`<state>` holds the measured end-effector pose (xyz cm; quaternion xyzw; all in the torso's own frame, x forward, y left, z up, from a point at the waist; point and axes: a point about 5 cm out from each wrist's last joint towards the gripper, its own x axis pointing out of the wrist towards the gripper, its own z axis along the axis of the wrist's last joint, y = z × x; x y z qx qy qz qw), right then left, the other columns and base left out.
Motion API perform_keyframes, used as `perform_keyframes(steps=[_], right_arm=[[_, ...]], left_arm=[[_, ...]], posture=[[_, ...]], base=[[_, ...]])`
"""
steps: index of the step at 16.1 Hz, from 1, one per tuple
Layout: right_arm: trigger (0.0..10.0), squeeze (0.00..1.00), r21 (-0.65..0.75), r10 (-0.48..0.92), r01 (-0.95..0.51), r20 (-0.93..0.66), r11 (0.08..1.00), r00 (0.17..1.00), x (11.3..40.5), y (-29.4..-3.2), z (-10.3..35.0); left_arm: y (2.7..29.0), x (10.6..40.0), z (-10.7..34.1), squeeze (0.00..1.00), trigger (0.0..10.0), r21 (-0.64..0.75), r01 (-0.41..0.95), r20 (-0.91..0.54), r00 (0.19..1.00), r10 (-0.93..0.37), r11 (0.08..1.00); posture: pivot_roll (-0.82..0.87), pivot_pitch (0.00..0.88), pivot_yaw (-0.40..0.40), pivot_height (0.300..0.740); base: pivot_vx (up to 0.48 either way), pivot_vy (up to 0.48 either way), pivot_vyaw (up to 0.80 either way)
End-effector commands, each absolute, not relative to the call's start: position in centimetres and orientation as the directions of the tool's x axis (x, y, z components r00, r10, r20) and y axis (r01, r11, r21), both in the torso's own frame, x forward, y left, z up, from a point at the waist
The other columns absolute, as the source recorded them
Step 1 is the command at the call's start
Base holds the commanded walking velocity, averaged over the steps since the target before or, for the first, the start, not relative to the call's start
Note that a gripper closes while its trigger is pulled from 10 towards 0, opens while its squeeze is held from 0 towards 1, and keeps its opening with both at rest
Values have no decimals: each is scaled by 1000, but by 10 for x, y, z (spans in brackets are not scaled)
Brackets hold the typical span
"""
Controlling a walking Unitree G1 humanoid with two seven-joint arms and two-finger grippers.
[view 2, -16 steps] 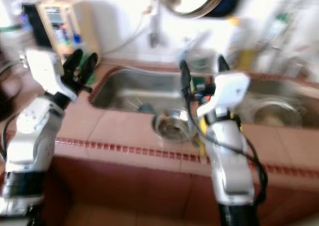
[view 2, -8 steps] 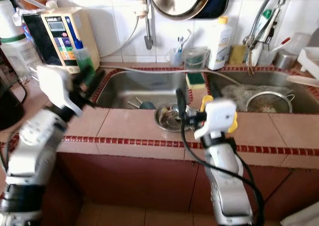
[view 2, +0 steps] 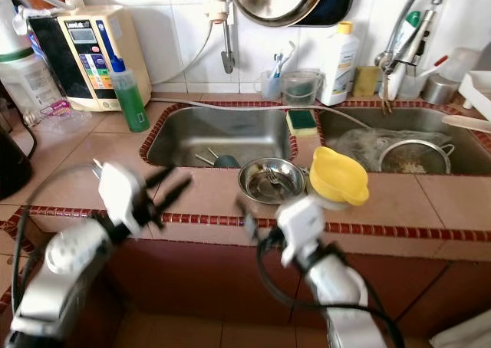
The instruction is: Kitchen organization
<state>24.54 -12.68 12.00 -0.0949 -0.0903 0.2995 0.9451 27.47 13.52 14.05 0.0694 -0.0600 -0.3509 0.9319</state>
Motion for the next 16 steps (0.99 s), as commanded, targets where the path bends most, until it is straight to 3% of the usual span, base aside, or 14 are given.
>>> perform_keyframes(steps=[1, 5, 9, 15, 16], right_arm=[[10000, 0, -239, 659, -632, 43, 737, 751, 240, -124, 107], [10000, 0, -148, 746, -764, -168, 628, 645, 226, -128, 59], [10000, 0, -1, 739, -785, -336, 620, 584, 216, -141, 12], [10000, 0, 68, 562, -627, -527, 776, 638, 212, -160, -37], [10000, 0, 58, 470, -545, -588, 836, 659, 208, -166, -49]], left_arm=[[134, 267, 130, 0, 10000, 224, 696, 11, 699, -715, 683], [134, 255, 89, 0, 10000, 262, 755, -139, 645, -751, 601], [141, 237, 33, 0, 10000, 261, 816, -351, 578, -737, 516], [154, 226, -30, 0, 10000, 142, 726, -567, 617, -546, 672], [157, 217, -47, 0, 10000, 118, 672, -639, 615, -462, 731]], posture=[[-154, 0, 65, 740], [-152, 0, 56, 740], [-145, 0, 44, 740], [-139, 0, 41, 740], [-139, 0, 41, 740]], base=[[0, 0, 0], [0, 0, 0], [0, 0, 0], [0, 0, 0], [0, 0, 0]])
